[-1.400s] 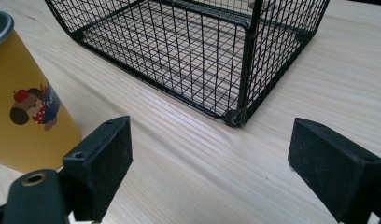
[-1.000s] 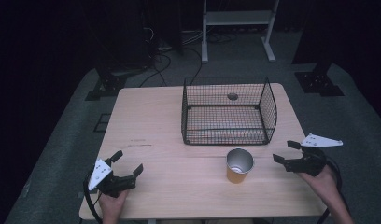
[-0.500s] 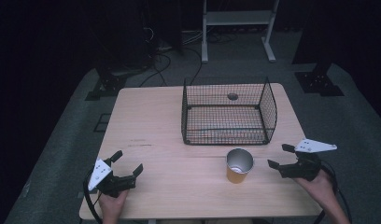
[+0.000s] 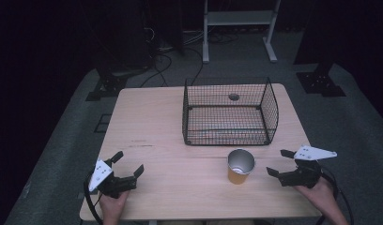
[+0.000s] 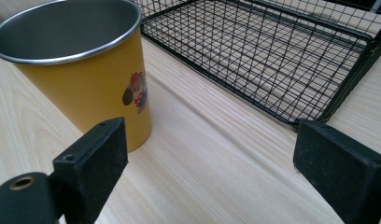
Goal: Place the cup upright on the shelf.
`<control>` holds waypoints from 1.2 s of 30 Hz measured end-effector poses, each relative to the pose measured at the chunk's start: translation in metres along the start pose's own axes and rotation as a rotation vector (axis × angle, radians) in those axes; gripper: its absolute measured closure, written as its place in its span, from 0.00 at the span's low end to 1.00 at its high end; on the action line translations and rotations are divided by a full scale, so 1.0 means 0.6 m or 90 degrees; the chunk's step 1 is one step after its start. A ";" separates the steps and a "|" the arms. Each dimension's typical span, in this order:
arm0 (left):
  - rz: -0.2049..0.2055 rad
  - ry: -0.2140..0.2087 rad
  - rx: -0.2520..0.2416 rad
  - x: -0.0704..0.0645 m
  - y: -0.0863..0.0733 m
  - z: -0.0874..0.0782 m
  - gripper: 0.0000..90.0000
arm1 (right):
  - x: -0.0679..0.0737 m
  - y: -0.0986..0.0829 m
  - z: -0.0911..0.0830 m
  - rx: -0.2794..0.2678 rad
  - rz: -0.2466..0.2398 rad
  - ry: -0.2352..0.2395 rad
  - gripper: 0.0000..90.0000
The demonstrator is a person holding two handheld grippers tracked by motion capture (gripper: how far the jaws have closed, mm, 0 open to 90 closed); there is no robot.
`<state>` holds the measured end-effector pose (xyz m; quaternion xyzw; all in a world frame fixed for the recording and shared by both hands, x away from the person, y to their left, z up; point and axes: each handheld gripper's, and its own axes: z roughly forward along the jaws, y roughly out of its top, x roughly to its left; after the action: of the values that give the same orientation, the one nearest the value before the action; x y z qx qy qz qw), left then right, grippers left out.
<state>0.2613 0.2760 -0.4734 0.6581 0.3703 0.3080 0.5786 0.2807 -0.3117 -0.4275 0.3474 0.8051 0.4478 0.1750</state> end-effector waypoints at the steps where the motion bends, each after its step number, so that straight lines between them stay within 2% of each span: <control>1: 0.000 0.000 0.000 0.000 0.000 0.000 0.02 | 0.001 0.000 0.000 0.000 -0.002 0.002 0.10; 18: 0.000 0.000 -0.001 0.000 0.000 0.000 0.02 | 0.048 0.004 0.003 -0.001 -0.044 0.033 0.09; 25: 0.001 0.000 -0.002 0.000 0.000 0.000 0.02 | 0.065 0.007 0.008 -0.003 -0.050 0.047 0.07; 30: 0.000 -0.001 -0.002 0.000 0.000 0.000 0.02 | 0.084 0.012 0.020 -0.002 -0.056 0.058 0.03; 36: -0.001 -0.001 -0.003 0.000 0.000 0.000 0.02 | 0.091 0.012 0.034 0.007 -0.059 0.065 0.03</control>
<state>0.2613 0.2762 -0.4732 0.6567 0.3695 0.3082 0.5807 0.2575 -0.2577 -0.4305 0.2874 0.8306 0.4520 0.1523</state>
